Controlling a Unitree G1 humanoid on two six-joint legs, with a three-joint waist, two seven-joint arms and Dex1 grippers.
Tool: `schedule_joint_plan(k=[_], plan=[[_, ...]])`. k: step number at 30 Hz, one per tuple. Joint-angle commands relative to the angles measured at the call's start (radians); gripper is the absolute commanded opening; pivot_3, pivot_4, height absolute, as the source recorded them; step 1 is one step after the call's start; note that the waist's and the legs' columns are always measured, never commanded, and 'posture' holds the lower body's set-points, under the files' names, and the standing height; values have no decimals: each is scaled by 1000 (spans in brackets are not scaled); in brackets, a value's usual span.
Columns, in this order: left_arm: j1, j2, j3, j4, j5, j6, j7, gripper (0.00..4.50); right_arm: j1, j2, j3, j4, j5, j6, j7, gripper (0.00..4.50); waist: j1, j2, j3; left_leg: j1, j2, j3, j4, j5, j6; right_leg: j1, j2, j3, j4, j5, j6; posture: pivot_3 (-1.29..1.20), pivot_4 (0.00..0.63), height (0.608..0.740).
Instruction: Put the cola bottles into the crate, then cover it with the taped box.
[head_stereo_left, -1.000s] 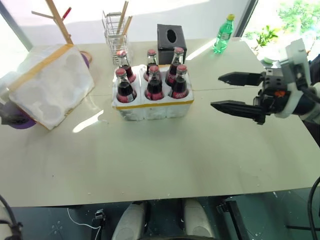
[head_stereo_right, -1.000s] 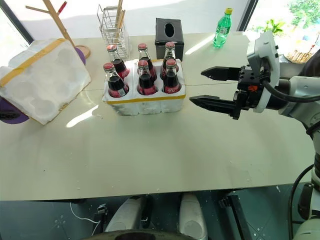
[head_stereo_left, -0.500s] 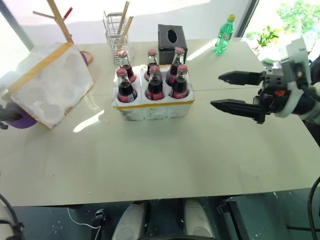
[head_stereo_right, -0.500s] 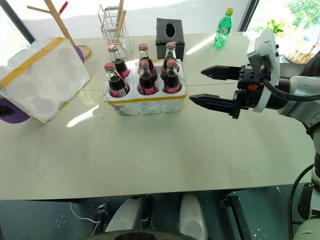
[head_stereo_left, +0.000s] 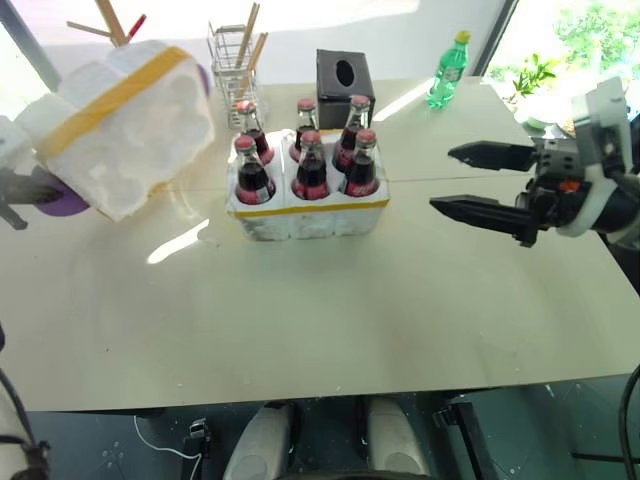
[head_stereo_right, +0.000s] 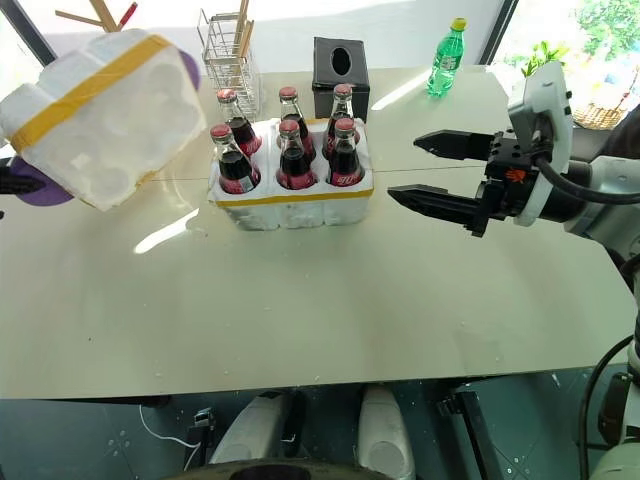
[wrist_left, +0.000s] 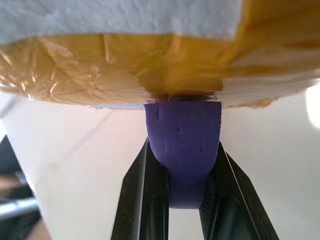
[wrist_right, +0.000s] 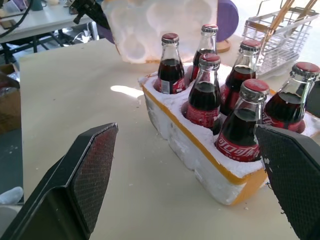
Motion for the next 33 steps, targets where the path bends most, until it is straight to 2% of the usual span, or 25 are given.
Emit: schedule_joint_plan(k=[1,5,8,14,16,22,28,33], plan=[[10,41,50,-79,-63,-75,-21,290,-9,-20,-40,-9,11,-14,5,4500,0,0,0,0,0,0,0,0,0,0,0,0,0,0,0,0,150,740],[84,32,120,-261,-160,-104,-24,290,-20,-15,-21,10,-2,-22,16,4500,0,0,0,0,0,0,0,0,1,0,0,0,0,0,0,0,150,740],[146,9,163,-427,-213,-42,21,290,-22,-17,-16,20,-8,-25,25,4500,4,0,0,0,0,0,1,0,0,0,-1,0,0,0,0,0,150,740],[207,-73,196,-762,-229,82,207,290,-17,-31,-29,35,-18,-25,43,4500,4,0,0,0,-1,0,1,0,0,1,-1,0,0,0,0,0,150,740],[214,-109,187,-858,-191,89,308,290,-9,-32,-37,34,-19,-23,41,4500,3,0,0,0,-1,0,1,0,0,1,-1,0,0,0,0,0,150,740],[315,-192,108,-1046,18,-101,611,290,27,-29,-77,10,0,-7,15,4500,4,1,0,0,0,0,0,2,-4,0,-1,1,-1,0,0,0,150,740],[431,-221,52,-1125,155,-195,752,290,58,-29,-106,-7,14,1,-13,4500,6,1,0,0,-1,0,0,2,-3,0,-1,1,-1,0,0,0,150,740],[505,-221,-1,-1174,324,-236,866,290,57,-20,-119,-17,41,16,-46,4500,7,1,0,1,-1,0,0,1,-1,0,-1,2,-3,0,0,0,150,740]])
